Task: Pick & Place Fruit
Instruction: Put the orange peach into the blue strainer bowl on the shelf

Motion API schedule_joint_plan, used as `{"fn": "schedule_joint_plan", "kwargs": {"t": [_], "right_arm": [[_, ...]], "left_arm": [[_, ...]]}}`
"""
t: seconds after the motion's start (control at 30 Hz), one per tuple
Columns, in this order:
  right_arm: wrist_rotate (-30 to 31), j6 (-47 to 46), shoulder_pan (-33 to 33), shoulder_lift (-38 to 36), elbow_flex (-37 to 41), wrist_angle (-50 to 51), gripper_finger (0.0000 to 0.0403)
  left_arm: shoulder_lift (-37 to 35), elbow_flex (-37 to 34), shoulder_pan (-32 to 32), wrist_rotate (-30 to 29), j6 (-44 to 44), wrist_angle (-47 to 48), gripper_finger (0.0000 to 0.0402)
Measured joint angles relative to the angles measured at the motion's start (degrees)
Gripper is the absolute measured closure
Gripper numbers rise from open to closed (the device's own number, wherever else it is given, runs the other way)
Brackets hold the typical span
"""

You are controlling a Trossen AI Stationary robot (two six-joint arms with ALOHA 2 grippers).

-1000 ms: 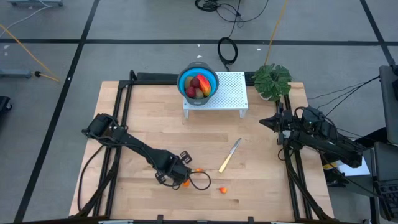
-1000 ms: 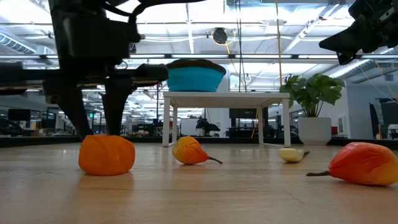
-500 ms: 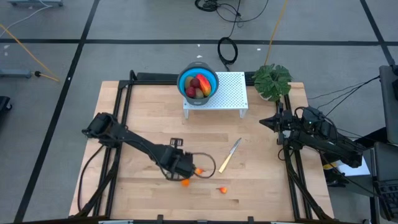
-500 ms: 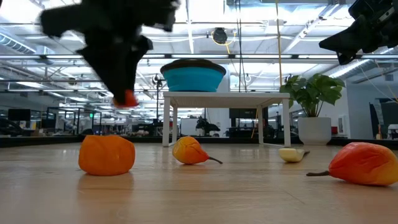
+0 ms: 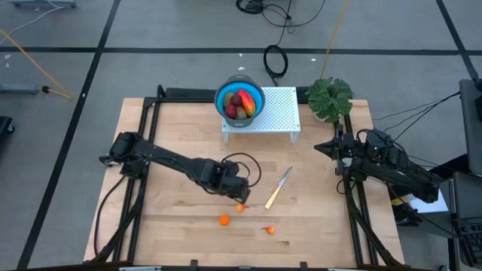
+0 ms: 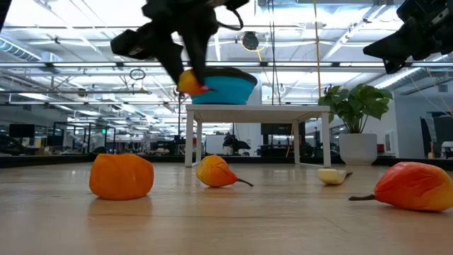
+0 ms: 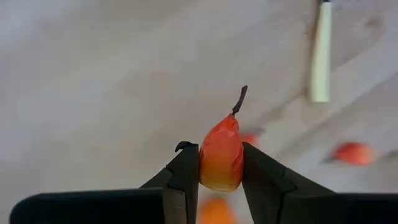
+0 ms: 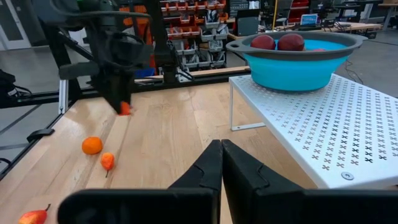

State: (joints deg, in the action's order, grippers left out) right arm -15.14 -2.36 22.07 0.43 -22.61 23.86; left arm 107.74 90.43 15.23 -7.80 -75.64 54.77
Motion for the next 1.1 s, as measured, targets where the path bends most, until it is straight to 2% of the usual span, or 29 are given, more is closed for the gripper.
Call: {"fn": "schedule_joint_plan", "kwargs": {"t": [0.17,0.3,0.47,0.7,0.87,1.1], "right_arm": [[0.0,0.0,0.0,0.0,0.0,0.0,0.0399],[0.0,0.0,0.0,0.0,0.0,0.0,0.0399],[0.0,0.0,0.0,0.0,0.0,0.0,0.0399],[0.0,0.0,0.0,0.0,0.0,0.0,0.0399],[0.0,0.0,0.0,0.0,0.0,0.0,0.0399],[0.0,0.0,0.0,0.0,0.0,0.0,0.0399]], "left_arm": [[0.0,0.0,-1.4,6.4,-8.7,-13.9,0.0303],[0.0,0.0,-1.6,5.0,-8.1,-30.3,0.0304],[0.0,0.0,-1.6,2.8,4.3,-52.8,0.0304],[0.0,0.0,-1.7,1.9,19.2,-76.4,0.0304],[0.0,0.0,-1.7,2.4,28.2,-87.6,0.0304],[0.0,0.0,-2.1,8.8,37.5,-100.8,0.0304]]}}
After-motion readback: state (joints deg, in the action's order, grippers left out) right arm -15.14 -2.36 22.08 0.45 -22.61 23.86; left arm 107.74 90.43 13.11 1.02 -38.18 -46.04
